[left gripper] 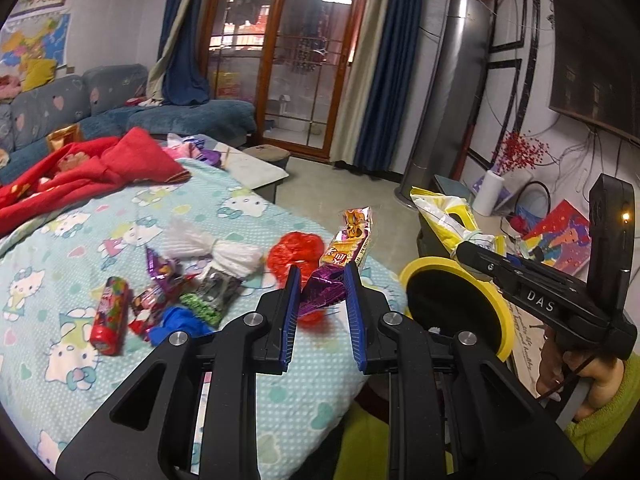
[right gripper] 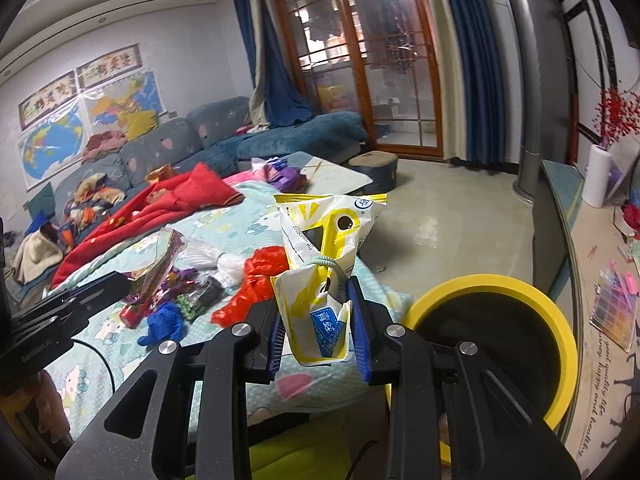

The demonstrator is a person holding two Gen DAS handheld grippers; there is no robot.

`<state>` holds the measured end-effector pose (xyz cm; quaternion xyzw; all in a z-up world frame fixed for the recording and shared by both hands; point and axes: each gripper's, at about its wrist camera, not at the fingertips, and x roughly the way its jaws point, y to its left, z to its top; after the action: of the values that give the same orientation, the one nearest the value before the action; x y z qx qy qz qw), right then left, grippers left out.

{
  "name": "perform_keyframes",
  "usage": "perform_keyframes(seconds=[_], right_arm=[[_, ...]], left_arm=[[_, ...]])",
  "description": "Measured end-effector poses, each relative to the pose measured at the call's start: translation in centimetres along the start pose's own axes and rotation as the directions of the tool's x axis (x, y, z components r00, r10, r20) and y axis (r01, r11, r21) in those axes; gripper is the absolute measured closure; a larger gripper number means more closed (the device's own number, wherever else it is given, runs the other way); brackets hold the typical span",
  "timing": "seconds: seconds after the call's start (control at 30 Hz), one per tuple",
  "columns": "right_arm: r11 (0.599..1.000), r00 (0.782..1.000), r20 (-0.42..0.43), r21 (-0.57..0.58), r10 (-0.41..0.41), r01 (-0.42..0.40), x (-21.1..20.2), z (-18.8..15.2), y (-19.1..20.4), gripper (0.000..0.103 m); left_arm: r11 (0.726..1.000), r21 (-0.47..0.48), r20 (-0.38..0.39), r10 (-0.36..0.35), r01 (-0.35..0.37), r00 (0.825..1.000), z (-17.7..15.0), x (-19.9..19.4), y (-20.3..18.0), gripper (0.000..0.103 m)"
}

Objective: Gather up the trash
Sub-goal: 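Carry both held wrappers over the yellow bin and open both tools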

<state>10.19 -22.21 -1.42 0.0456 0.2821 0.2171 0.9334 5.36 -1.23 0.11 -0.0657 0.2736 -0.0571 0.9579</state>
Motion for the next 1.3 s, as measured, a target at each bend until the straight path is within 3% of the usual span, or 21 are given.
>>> perform_keyframes(seconds=[0.53, 1.0, 1.3], right_arm=[[0.989, 0.994, 0.025, 0.105, -0.107, 0.104, -2.0, -0.3, -4.8, 0.076], [0.962, 0.974, 0.043, 0.173, -0.223, 0.213, -3.1, -1.3, -8.8, 0.076], [0.944, 0.967, 0.016, 0.217, -0.256, 0.246, -2.9, -2.1, -11.3, 0.076]], left_arm=[[0.992, 0.096, -0.042, -0.075, 0.079, 0.996, 0.8, 3.2, -5.0, 0.087], [0.976, 0.145, -0.087, -0.151, 0.162, 0.985, 0.5, 6.2, -8.5, 0.087], [0.965, 0.175, -0.118, -0.174, 0.193, 0.978, 0.2, 8.3, -10.6, 0.087]])
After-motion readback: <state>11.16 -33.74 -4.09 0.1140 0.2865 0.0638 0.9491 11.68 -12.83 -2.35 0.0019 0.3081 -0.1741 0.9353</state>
